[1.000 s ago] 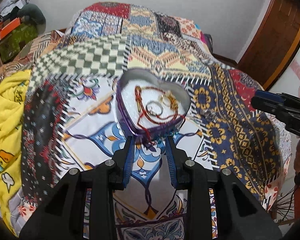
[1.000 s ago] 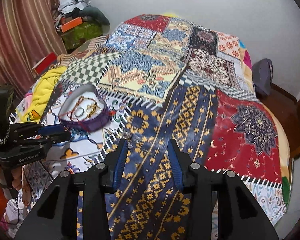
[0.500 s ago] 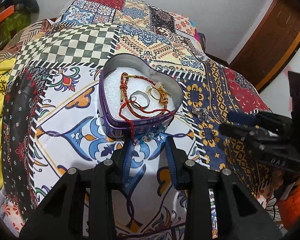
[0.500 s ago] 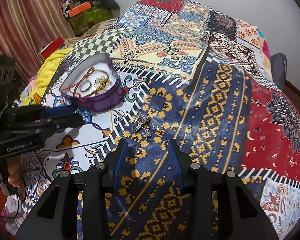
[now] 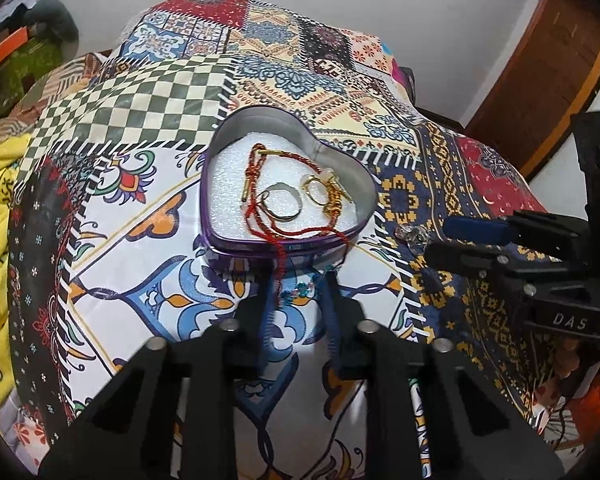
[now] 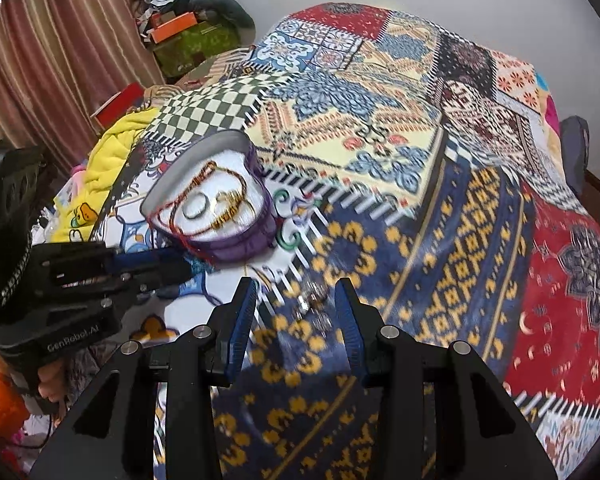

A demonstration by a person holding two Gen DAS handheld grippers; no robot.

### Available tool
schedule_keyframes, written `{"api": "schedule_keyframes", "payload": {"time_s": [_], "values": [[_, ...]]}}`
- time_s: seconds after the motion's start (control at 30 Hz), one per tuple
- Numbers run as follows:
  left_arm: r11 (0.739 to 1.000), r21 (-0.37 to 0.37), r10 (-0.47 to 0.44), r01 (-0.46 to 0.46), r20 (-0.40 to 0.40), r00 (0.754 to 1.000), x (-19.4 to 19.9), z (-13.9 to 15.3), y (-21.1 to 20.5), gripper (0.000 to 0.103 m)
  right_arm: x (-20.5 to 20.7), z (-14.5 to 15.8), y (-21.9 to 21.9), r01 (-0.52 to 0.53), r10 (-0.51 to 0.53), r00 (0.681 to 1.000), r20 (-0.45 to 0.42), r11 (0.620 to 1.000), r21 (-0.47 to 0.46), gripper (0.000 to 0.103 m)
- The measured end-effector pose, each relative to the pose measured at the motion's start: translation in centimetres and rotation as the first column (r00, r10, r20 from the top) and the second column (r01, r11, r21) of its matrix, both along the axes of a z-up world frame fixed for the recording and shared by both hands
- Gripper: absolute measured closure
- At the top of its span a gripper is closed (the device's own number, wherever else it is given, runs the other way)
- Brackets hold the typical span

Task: Organize jewelry
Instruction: 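Grasp the silver keychain with blue beads with the right gripper, then lower the keychain into the tin with right while left straightens the red string inside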

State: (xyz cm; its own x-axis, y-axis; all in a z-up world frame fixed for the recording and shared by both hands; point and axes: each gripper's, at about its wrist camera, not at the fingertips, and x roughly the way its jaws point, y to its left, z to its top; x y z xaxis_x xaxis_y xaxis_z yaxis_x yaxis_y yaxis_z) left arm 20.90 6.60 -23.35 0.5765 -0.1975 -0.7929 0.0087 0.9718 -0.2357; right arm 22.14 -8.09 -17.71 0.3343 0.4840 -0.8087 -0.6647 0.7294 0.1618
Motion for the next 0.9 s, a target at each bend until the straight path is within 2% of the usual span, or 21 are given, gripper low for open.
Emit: {"api": "schedule_keyframes", "payload": {"time_s": [0.1, 0.2, 0.4, 0.67, 0.9], "values": [[0.999, -0.037, 0.01, -0.011, -0.004, 1.0, -0.1, -0.1, 0.7, 0.094, 0.3, -0.4, 0.9, -0.006, 0.006, 1.0, -0.004, 1.0, -0.027, 0.077], [0.998, -0.06, 0.014, -0.014, -0.004, 1.0, -0.1, -0.2, 1.1, 0.098, 0.4, -1.0, 1.2, 0.009, -0.008, 1.0, 0.007, 0.998, -0.064, 0.08], [0.998, -0.064, 0.007, -0.006, 0.011, 1.0, -1.0, 0.1, 0.8, 0.098, 1.1, -1.5, 0.7, 0.04, -0.04, 0.999, 0.0, 0.995, -0.087, 0.089], [0.997, -0.064, 0.035, -0.033, 0.034, 0.999, -2.3, 1.1, 1.6, 0.098, 0.9, -1.5, 1.2, 0.026, -0.026, 1.0, 0.003, 0.996, -0.087, 0.089], [0.998, -0.049, 0.053, -0.049, 0.084, 0.995, -2.8, 3.3, 2.3, 0.098, -0.2, 1.0, 1.3, 0.019, -0.017, 0.999, 0.048, 0.999, -0.032, 0.089]]}}
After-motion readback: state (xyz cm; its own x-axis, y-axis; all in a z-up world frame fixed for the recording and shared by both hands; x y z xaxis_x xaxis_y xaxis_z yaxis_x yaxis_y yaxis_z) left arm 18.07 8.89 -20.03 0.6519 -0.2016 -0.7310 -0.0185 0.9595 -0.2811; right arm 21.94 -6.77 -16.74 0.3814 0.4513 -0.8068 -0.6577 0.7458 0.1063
